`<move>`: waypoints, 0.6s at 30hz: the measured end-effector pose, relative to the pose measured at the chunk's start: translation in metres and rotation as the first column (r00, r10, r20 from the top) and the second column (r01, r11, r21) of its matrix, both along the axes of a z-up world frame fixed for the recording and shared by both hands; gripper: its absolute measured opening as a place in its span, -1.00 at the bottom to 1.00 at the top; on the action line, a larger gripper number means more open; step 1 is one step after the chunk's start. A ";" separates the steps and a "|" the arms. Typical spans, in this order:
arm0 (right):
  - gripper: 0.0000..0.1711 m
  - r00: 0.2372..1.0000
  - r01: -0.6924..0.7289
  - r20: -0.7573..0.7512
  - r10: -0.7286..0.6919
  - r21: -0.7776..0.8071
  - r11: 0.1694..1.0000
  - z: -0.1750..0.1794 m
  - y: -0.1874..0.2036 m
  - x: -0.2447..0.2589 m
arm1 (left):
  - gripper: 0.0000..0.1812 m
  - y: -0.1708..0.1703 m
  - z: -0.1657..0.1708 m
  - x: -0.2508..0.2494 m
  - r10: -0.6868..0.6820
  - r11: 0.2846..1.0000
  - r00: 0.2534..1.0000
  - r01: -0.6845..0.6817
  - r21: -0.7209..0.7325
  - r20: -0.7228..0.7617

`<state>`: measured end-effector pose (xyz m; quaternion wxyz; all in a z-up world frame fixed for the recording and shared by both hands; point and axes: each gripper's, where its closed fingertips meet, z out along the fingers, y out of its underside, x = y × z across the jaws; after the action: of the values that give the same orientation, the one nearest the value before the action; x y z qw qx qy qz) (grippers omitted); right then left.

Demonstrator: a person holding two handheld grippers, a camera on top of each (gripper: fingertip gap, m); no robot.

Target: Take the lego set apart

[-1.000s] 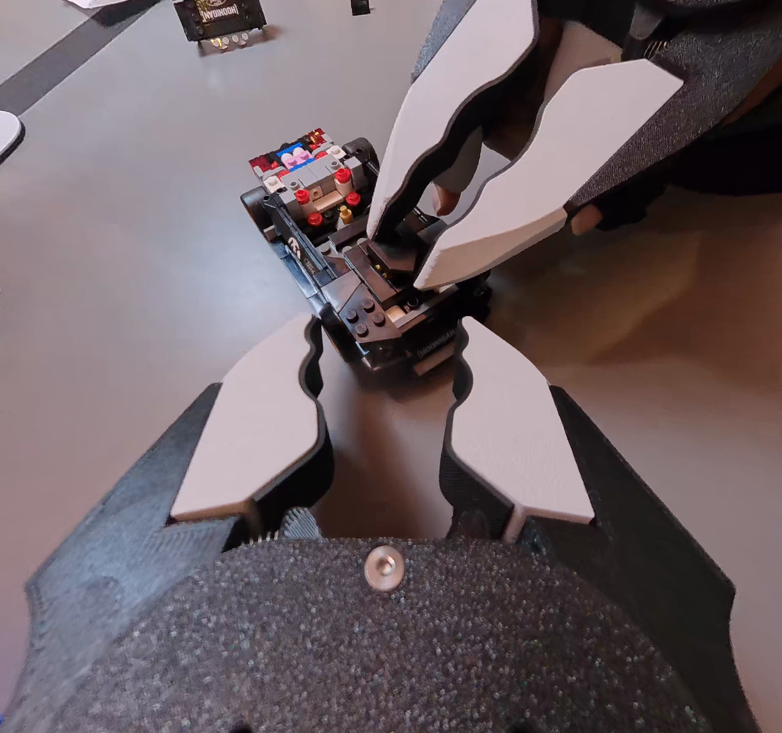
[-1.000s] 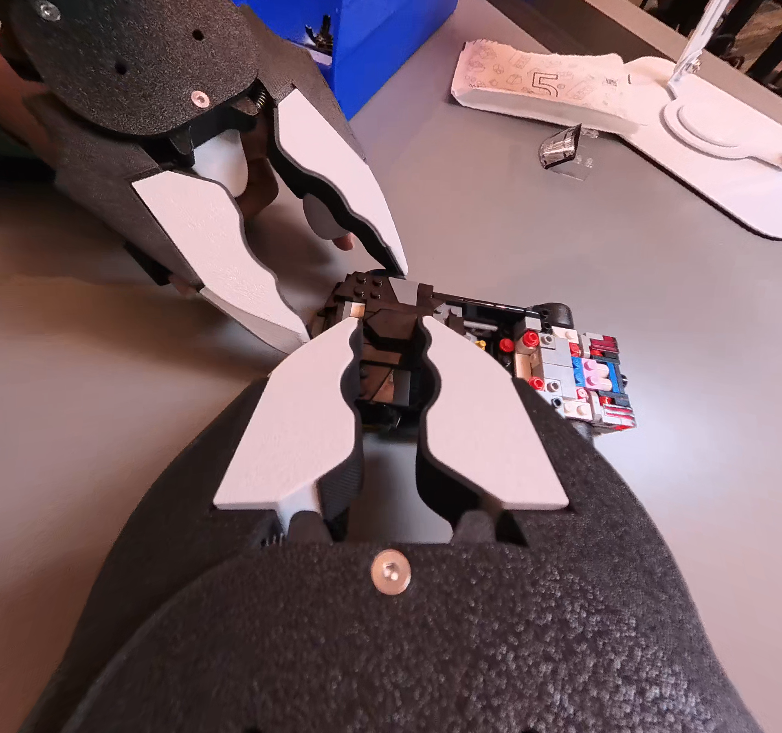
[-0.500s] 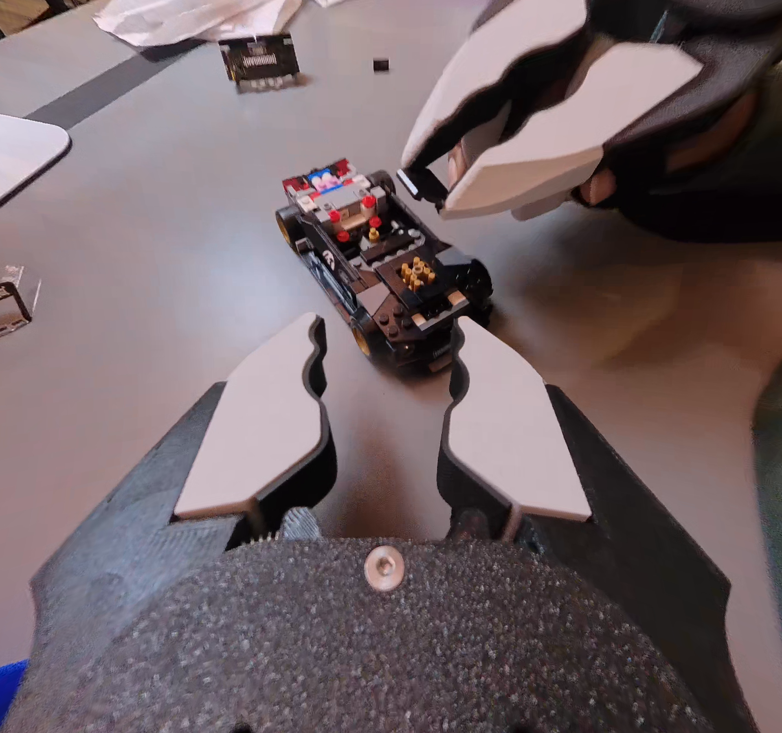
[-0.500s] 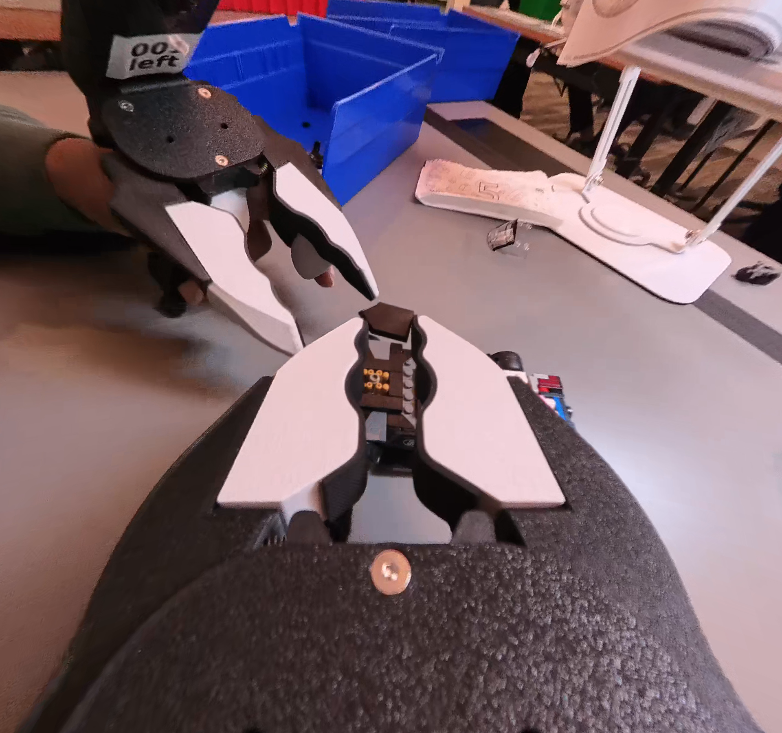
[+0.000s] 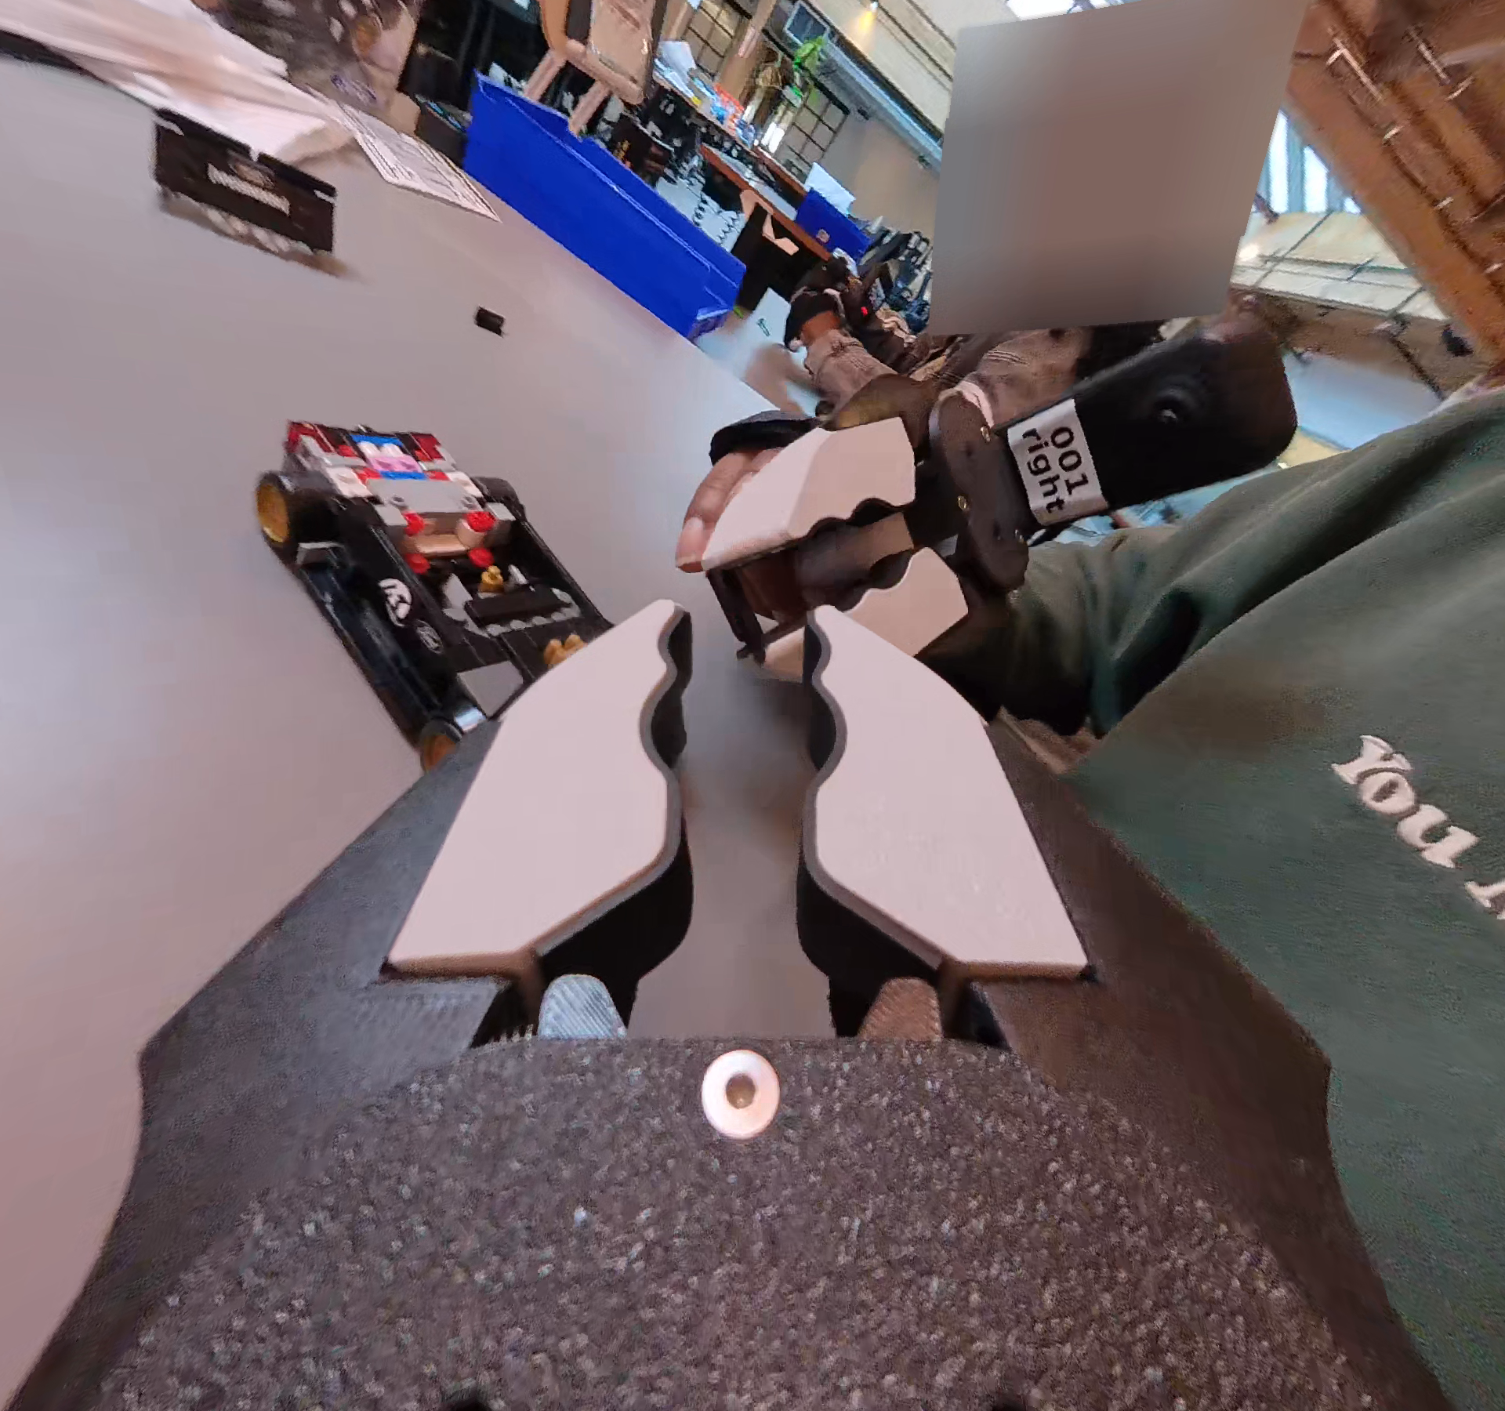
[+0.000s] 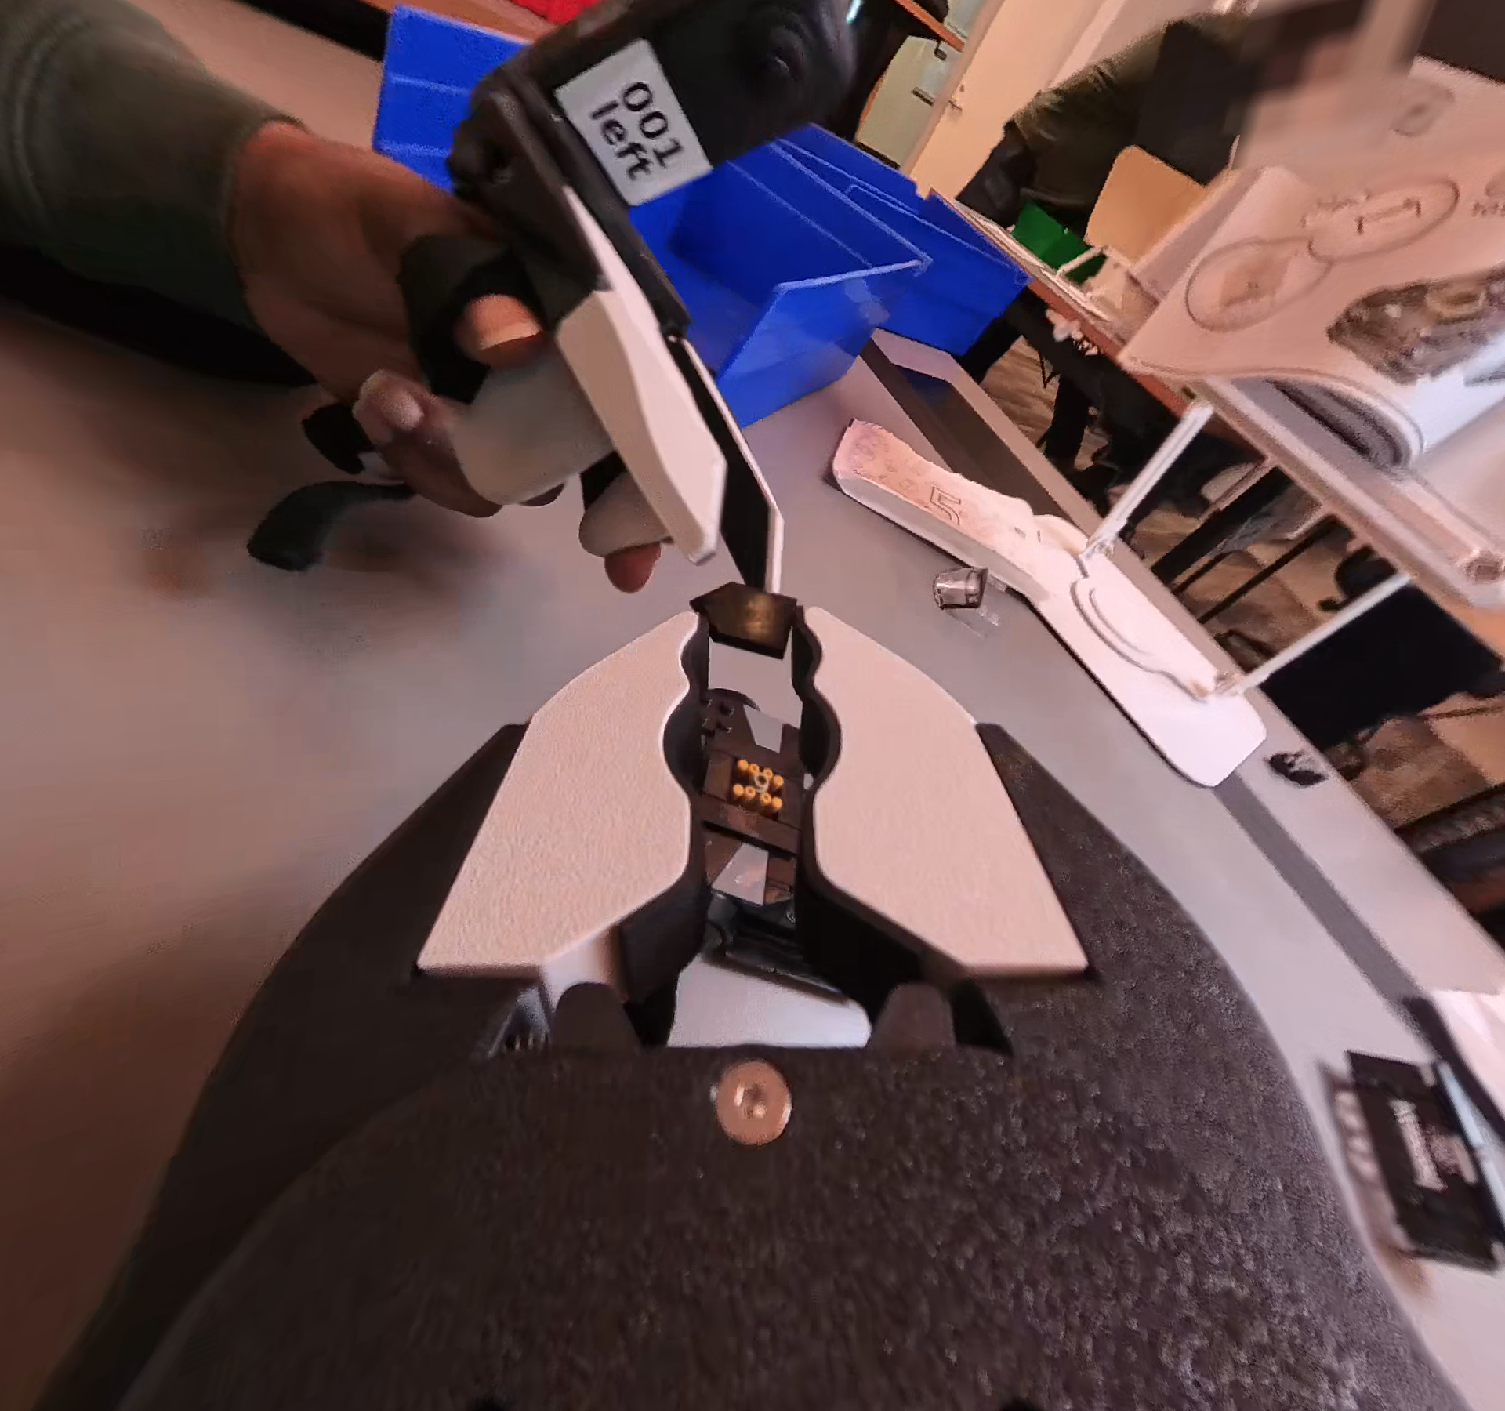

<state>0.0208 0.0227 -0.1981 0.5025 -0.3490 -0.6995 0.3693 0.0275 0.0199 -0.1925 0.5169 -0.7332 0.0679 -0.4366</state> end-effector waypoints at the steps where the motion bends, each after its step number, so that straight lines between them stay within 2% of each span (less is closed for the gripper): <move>1: -0.78 1.000 -0.007 -0.002 0.007 0.043 0.999 -0.001 -0.003 0.000 | -0.75 -0.001 -0.001 0.002 -0.013 1.000 1.000 0.013 -0.010 0.014; 4: -0.78 1.000 -0.012 -0.019 0.015 0.148 0.989 -0.003 -0.009 0.001 | -0.95 -0.002 -0.004 0.001 -0.016 0.999 1.000 0.017 -0.036 0.027; 8: -0.77 1.000 0.007 -0.021 -0.004 0.140 0.990 -0.002 -0.008 0.000 | -0.96 -0.005 0.001 -0.001 -0.022 0.999 1.000 0.022 -0.032 0.009; 11: -0.68 0.998 0.040 -0.048 -0.037 0.047 0.998 0.009 0.002 0.001 | -0.97 -0.003 0.018 -0.035 0.136 0.990 0.978 -0.129 0.055 -0.156; 13: -0.66 0.996 0.070 -0.056 -0.072 -0.028 0.997 0.015 0.013 0.002 | -0.97 -0.005 0.037 -0.082 0.340 0.939 0.880 -0.302 0.163 -0.331; 15: -0.66 0.992 0.107 -0.054 -0.112 -0.089 0.990 0.018 0.026 0.004 | -0.97 -0.017 0.051 -0.135 0.513 0.857 0.693 -0.442 0.264 -0.506; 16: -0.66 0.990 0.123 -0.049 -0.129 -0.113 0.986 0.019 0.032 0.004 | -0.97 -0.026 0.054 -0.159 0.560 0.821 0.606 -0.498 0.280 -0.565; 18: -0.66 0.985 0.167 -0.028 -0.173 -0.152 0.974 0.017 0.044 0.004 | -0.96 -0.044 0.051 -0.199 0.611 0.752 0.483 -0.603 0.268 -0.627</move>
<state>0.0250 0.0672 -0.1813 0.5192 -0.4362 -0.6271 0.3833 -0.1713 -0.0241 -0.1419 0.5781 -0.8124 -0.0079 0.0755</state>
